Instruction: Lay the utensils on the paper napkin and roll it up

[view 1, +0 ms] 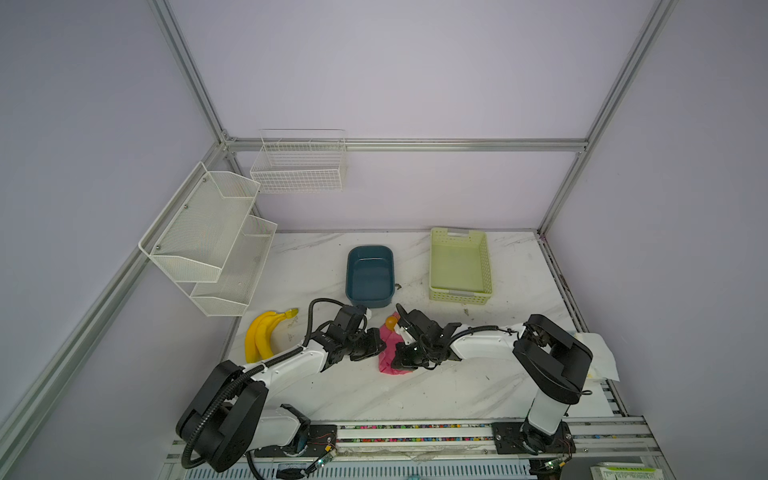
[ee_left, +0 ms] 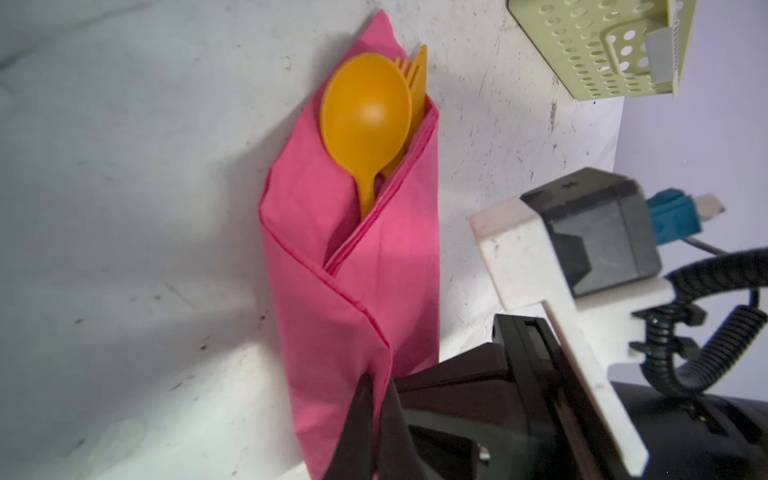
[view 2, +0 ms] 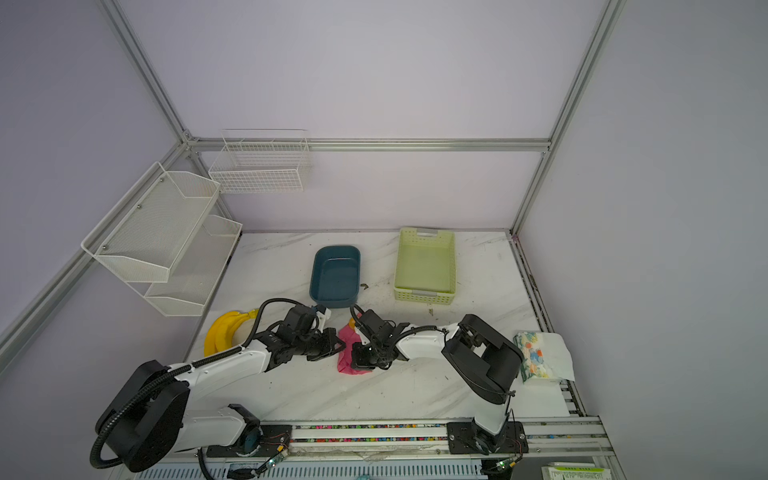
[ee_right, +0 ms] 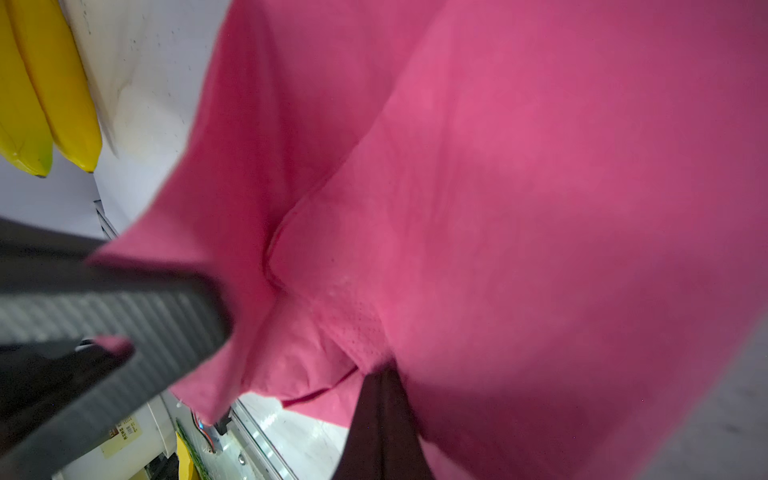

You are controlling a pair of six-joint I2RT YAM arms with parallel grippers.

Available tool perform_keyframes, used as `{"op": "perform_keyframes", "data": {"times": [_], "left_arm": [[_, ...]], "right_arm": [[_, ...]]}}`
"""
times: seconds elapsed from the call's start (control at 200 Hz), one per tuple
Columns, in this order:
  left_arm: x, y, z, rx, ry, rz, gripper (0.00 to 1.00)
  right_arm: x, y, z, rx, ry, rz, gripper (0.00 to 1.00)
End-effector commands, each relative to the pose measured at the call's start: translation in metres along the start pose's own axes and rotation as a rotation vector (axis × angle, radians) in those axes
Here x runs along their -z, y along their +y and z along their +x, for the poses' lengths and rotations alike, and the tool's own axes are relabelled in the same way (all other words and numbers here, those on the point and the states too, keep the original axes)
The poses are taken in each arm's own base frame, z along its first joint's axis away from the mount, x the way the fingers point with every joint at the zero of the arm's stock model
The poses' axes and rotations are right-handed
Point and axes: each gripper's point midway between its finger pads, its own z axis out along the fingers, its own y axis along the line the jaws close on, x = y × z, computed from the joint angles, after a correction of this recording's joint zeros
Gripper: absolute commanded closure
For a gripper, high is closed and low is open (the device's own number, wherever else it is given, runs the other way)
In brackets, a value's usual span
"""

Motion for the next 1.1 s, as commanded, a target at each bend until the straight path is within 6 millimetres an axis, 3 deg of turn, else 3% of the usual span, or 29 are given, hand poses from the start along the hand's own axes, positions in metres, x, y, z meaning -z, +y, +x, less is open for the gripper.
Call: {"op": "perform_keyframes", "data": {"times": [0.0,0.335,0.48,0.775,0.945,1.095], "left_arm": [[0.003,-0.048,-0.027,-0.035,-0.045,0.121,0.95],[-0.031,-0.047,-0.018,0.018,0.037,0.164,0.95],[-0.039,-0.031,-0.012,0.048,0.065,0.098,0.95],[-0.045,0.003,0.003,0.069,0.121,-0.048,0.95],[-0.047,0.006,0.005,0.074,0.13,-0.059,0.96],[-0.045,0.003,0.004,0.068,0.127,-0.055,0.96]], "right_arm": [[-0.009,-0.027,0.015,-0.037,0.037,0.078,0.98],[-0.007,-0.025,0.016,-0.037,0.031,0.065,0.98],[0.001,-0.016,0.012,-0.026,0.01,0.039,0.98],[0.035,0.013,0.004,-0.009,-0.049,-0.051,0.92],[0.05,0.007,0.001,-0.017,-0.054,-0.093,0.91],[0.057,0.008,0.0,-0.032,-0.024,-0.259,0.93]]}}
